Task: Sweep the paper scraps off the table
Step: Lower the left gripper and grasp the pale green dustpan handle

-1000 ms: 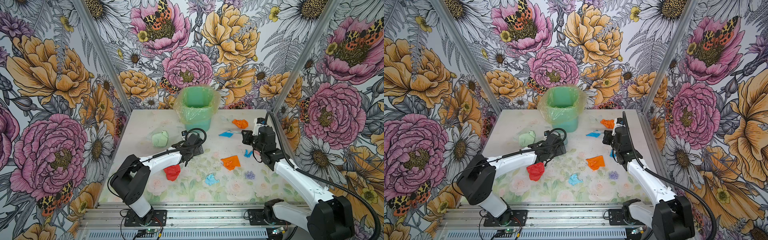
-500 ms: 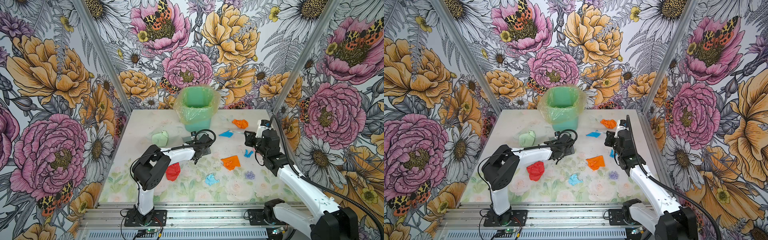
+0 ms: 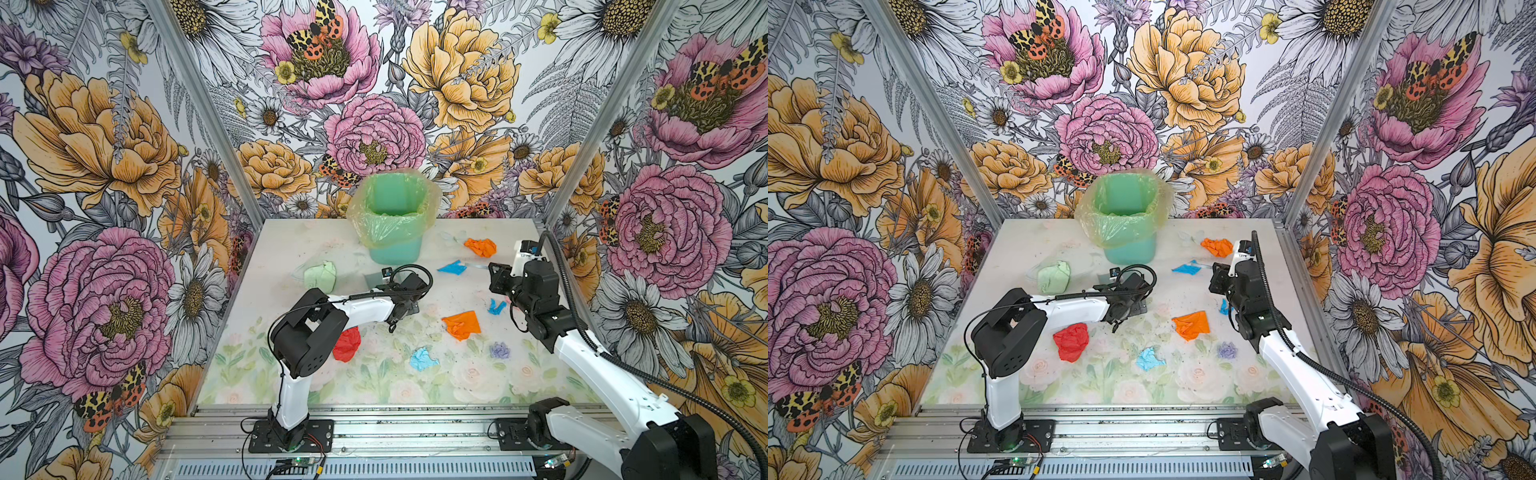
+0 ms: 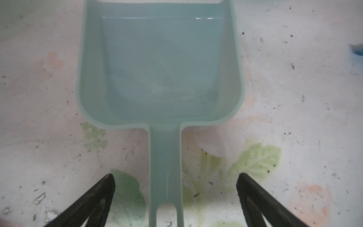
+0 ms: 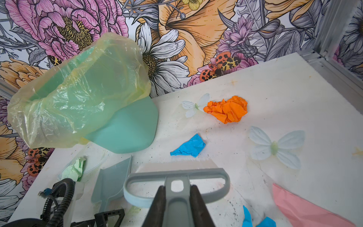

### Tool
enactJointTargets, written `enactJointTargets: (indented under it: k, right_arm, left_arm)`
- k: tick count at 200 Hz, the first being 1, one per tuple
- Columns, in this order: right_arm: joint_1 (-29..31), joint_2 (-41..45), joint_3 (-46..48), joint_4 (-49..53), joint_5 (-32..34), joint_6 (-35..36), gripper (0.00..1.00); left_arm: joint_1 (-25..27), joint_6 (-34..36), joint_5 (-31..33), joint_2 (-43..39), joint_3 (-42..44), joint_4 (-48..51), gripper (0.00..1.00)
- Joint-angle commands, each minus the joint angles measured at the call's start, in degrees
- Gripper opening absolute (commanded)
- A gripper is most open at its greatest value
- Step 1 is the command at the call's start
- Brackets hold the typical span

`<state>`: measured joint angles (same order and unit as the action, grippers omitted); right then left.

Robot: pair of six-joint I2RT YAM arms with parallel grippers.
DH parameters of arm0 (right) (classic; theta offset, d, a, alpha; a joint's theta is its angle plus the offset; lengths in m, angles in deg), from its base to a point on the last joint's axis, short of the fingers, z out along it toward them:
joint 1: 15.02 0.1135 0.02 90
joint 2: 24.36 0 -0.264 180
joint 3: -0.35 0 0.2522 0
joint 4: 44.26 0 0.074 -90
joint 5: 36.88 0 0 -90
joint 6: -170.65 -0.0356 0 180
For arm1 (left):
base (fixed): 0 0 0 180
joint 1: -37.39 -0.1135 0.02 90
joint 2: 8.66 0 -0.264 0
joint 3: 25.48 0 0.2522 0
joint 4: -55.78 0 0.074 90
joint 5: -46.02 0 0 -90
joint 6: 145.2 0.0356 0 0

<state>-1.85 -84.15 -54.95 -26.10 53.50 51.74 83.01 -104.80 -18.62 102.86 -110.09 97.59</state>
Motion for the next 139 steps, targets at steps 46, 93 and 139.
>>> enactJointTargets:
  k: [46,93,139]
  right_arm:
    - [0.4,0.9,0.3,-1.0,-0.4,-0.6,0.00]
    - [0.4,0.8,0.3,-1.0,-0.6,-1.2,0.00]
    - [0.4,0.2,0.1,-1.0,-0.6,-1.4,0.00]
  left_arm:
    - [-0.6,0.0,2.6,1.3,-1.4,0.5,0.93]
    - [-1.0,0.8,2.5,1.9,-1.5,0.2,0.83]
    - [-1.7,1.3,2.4,2.6,-1.5,-0.6,0.74]
